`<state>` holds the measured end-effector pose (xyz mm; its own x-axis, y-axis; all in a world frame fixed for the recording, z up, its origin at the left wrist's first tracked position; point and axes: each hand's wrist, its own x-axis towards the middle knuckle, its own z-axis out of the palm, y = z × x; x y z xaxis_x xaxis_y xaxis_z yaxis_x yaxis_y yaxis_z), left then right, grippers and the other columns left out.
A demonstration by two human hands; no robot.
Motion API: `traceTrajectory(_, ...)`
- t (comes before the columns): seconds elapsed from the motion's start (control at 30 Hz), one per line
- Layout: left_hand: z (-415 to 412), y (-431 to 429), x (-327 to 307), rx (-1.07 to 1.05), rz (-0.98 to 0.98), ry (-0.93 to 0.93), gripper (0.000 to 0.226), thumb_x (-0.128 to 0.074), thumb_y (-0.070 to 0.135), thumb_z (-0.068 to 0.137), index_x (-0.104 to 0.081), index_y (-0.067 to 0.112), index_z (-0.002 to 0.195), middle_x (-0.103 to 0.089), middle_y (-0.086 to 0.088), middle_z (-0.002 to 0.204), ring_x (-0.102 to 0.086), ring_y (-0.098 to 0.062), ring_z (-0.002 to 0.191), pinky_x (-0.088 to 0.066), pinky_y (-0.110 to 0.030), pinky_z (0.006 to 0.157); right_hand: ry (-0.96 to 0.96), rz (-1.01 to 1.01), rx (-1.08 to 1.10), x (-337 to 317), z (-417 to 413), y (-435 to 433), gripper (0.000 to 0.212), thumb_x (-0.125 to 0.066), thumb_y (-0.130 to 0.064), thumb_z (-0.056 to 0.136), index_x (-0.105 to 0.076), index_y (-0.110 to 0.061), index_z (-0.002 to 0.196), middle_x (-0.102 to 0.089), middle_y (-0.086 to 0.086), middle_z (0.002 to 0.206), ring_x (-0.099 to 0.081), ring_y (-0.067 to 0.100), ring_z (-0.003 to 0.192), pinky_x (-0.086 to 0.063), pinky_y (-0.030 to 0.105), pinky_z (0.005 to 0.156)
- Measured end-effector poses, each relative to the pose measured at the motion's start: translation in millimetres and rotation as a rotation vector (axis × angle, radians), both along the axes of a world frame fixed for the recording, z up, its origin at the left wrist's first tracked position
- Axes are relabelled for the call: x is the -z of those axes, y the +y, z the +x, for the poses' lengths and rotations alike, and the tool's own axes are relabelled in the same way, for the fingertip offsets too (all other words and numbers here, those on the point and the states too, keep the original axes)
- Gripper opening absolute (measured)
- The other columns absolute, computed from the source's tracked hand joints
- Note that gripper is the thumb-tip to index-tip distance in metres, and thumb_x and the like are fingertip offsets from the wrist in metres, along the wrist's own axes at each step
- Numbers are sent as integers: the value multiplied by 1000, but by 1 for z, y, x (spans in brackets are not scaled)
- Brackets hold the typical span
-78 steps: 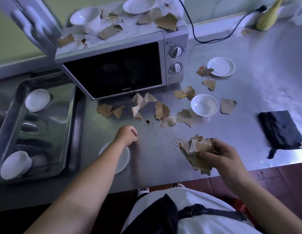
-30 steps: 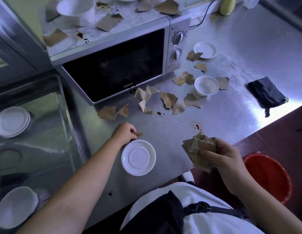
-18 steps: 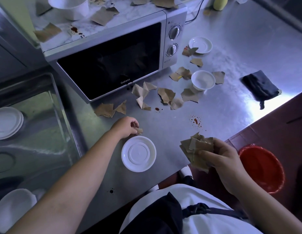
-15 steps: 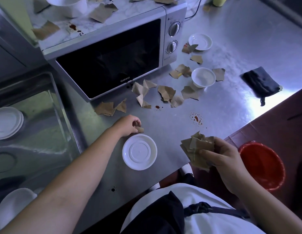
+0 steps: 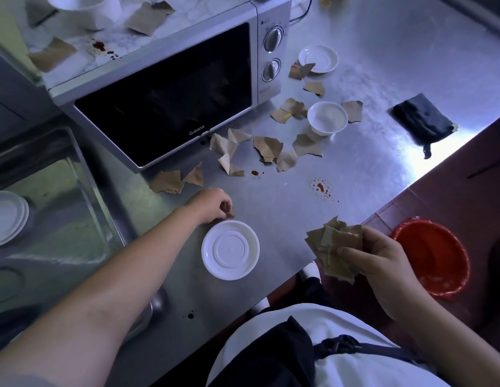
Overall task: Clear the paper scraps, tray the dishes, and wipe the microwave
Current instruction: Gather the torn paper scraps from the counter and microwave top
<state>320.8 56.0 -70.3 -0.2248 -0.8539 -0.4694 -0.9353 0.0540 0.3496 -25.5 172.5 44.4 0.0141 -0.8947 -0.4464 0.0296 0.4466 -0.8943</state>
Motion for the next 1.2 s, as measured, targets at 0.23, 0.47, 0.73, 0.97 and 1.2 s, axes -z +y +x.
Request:
traceTrajectory(0.23, -2, -2, 2, 12, 53, -78, 16, -69, 13, 82, -68, 27, 76, -67, 3, 91, -62, -18, 84, -54, -34, 78, -57, 1, 8, -5, 3, 0, 23, -64, 16, 81, -70, 0, 98, -72, 17, 83, -71, 28, 66, -53, 32, 48)
traceTrajectory(0.47, -30, 33, -66, -644, -24, 655, 13, -82, 7, 79, -76, 17, 83, -74, 1, 77, -63, -8, 68, -48, -14, 60, -71, 25, 23, -6, 4, -2, 24, -63, 16, 83, -70, 0, 99, -75, 16, 84, -74, 26, 71, -57, 27, 55)
traceTrajectory(0.73, -125, 121, -139, -525, 7, 933, 18, -83, 22, 80, -79, 39, 81, -75, 14, 84, -70, -5, 79, -53, -14, 72, -36, -16, -29, -7, 28, -14, 21, -67, 13, 84, -69, 0, 101, -69, 34, 95, -70, 47, 81, -57, 63, 75)
traceTrajectory(0.97, -145, 132, -126, -544, -286, 669, 13, -85, 30, 76, -75, 39, 76, -49, 19, 89, -49, -4, 96, -38, -5, 72, -180, -24, -169, -10, 28, -4, 20, -75, 2, 73, -75, -4, 93, -72, 25, 92, -73, 41, 87, -62, 42, 67)
traceTrajectory(1.2, -171, 135, -117, -463, -347, 652, 25, -83, 33, 78, -64, 46, 70, -44, 35, 111, -36, 13, 114, -30, -3, 87, -172, -21, -192, -1, -7, 1, 30, -69, 4, 79, -73, -7, 106, -69, 30, 107, -66, 50, 103, -54, 62, 91)
